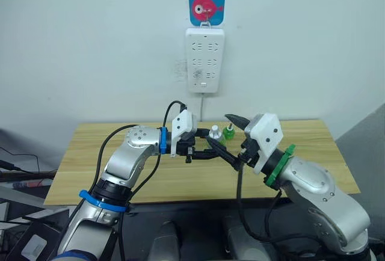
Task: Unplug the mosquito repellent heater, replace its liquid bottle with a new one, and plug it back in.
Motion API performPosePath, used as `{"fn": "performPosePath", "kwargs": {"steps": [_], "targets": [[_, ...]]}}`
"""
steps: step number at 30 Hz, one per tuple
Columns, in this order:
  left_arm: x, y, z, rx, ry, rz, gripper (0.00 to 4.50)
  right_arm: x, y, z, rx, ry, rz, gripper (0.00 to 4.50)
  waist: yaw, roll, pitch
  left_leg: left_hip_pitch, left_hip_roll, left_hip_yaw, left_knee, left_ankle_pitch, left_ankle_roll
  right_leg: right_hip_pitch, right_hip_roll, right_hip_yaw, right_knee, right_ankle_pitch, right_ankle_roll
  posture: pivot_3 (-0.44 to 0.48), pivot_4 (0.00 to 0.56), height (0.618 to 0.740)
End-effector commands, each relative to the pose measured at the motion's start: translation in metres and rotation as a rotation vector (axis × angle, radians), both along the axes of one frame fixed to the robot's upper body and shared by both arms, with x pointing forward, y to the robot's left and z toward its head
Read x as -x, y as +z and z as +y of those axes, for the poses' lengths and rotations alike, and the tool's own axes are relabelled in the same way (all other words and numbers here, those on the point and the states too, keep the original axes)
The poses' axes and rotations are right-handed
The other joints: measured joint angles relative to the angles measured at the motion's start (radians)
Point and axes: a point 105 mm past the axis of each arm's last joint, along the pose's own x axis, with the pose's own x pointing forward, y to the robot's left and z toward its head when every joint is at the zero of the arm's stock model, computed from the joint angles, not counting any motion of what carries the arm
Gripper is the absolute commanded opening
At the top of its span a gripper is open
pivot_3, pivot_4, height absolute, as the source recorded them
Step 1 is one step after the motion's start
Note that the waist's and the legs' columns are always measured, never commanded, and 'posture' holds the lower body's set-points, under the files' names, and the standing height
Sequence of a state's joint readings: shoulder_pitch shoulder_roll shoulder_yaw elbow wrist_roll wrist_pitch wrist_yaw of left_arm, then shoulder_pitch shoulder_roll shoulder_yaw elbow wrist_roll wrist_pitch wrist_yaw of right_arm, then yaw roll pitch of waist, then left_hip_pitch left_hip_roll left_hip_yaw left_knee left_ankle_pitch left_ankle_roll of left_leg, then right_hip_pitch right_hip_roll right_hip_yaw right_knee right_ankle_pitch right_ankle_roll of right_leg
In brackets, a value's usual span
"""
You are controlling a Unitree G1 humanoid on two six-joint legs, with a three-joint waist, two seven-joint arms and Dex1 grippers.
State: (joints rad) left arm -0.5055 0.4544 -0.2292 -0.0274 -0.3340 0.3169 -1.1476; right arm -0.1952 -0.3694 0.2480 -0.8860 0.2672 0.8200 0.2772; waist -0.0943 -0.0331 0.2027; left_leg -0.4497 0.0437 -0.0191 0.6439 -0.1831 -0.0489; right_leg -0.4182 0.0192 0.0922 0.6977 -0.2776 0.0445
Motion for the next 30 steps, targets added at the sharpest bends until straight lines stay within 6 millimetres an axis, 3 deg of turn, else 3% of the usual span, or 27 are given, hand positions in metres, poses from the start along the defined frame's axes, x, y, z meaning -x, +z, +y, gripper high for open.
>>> {"fn": "performPosePath", "kwargs": {"steps": [1, 3, 9, 12, 15, 19, 23, 26, 30], "targets": [[-0.001, 0.013, -0.004, 0.035, -0.010, -0.053, 2.31, 0.000, -0.001, 0.005, -0.008, -0.013, -0.020, 3.54, 0.000, 0.000, 0.000, 0.000, 0.000, 0.000, 0.000, 0.000, 0.000, 0.000, 0.000, 0.000, 0.000, 0.000, 0.000, -0.149, 0.179, 0.740], [0.000, 0.015, -0.005, 0.039, -0.010, -0.055, 2.31, -0.002, -0.004, 0.006, -0.006, -0.014, -0.011, 3.08, -0.001, 0.000, 0.000, 0.000, 0.000, 0.001, 0.000, 0.000, 0.000, 0.000, 0.000, 0.000, 0.000, 0.000, 0.000, -0.146, 0.179, 0.740], [0.005, 0.014, -0.003, 0.034, -0.019, -0.052, 2.31, -0.002, -0.003, 0.012, -0.029, 0.048, -0.014, 1.06, -0.001, 0.000, 0.000, 0.000, 0.000, 0.000, -0.001, 0.000, 0.000, 0.000, 0.000, 0.000, 0.000, 0.000, 0.000, -0.118, 0.178, 0.740], [0.011, 0.010, 0.003, 0.012, -0.036, -0.043, 2.31, 0.003, -0.003, 0.016, -0.038, 0.144, 0.006, 1.07, 0.000, 0.000, 0.000, 0.000, 0.001, 0.000, -0.001, 0.000, 0.000, 0.000, 0.000, 0.000, 0.000, 0.000, 0.000, -0.106, 0.166, 0.740], [0.023, 0.008, 0.010, -0.017, -0.100, -0.021, 2.31, 0.010, -0.006, 0.016, 0.051, 0.378, 0.025, 1.07, 0.001, 0.000, 0.000, 0.000, 0.001, 0.000, -0.001, 0.000, 0.000, 0.000, 0.000, 0.000, 0.000, 0.000, -0.001, -0.105, 0.176, 0.740], [0.040, 0.001, 0.022, -0.082, -0.205, -0.028, 2.31, -0.004, -0.021, -0.002, 0.277, 0.664, 0.154, 1.07, 0.004, 0.000, 0.000, 0.003, 0.000, 0.002, -0.001, 0.000, 0.000, 0.002, 0.000, 0.001, -0.001, 0.000, 0.000, -0.079, 0.165, 0.740], [0.040, 0.004, 0.022, -0.073, -0.198, -0.041, 2.31, -0.011, -0.009, -0.005, 0.300, 0.760, 0.226, 1.07, 0.013, 0.000, 0.000, 0.013, 0.001, 0.000, -0.003, -0.001, 0.001, 0.012, 0.000, -0.002, -0.002, -0.003, -0.005, -0.072, 0.169, 0.740], [0.038, 0.005, 0.021, -0.056, -0.176, -0.037, 2.31, -0.009, 0.002, -0.011, 0.287, 0.757, 0.210, 2.12, 0.015, 0.000, 0.000, 0.013, 0.001, -0.001, -0.005, -0.001, 0.001, 0.012, 0.000, -0.003, -0.002, -0.005, -0.005, -0.086, 0.169, 0.740], [0.035, 0.005, 0.021, -0.047, -0.150, -0.030, 2.31, -0.005, 0.012, -0.036, 0.319, 0.663, 0.176, 3.58, 0.015, 0.000, 0.000, 0.013, 0.000, 0.001, -0.005, -0.002, 0.001, 0.012, -0.001, -0.002, -0.002, -0.005, -0.004, -0.103, 0.171, 0.740]]}}
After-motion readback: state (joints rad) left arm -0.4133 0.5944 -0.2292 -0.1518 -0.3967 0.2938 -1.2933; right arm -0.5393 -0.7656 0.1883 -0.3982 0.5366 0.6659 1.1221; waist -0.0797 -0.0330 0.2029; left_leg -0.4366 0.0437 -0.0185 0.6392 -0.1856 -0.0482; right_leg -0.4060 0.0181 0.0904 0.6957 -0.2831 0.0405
